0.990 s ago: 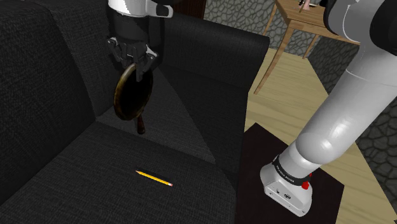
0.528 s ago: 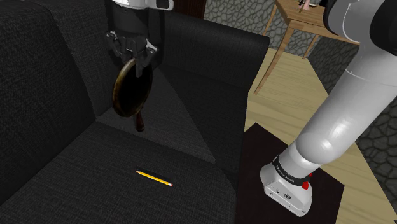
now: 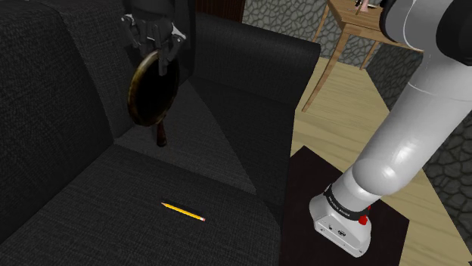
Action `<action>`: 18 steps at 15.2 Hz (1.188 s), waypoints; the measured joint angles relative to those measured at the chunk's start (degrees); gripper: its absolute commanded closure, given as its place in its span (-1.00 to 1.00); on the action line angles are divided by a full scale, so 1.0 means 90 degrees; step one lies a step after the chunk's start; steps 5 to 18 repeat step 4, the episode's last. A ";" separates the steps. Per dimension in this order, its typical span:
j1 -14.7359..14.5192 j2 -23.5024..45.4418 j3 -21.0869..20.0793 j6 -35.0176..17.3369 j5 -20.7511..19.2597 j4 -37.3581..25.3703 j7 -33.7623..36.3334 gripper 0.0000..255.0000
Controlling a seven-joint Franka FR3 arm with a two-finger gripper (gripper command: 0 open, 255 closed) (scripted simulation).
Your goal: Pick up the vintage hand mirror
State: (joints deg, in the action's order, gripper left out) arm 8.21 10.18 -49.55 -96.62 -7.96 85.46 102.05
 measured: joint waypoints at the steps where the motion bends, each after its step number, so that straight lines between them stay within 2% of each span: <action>1: -0.0012 0.0021 0.0000 0.0095 -0.0015 -0.0110 -0.0004 1.00; 4: -0.0092 0.0116 -0.0010 0.0344 -0.0091 -0.0421 0.0042 1.00; 18: -0.0092 0.0116 -0.0010 0.0344 -0.0091 -0.0421 0.0042 1.00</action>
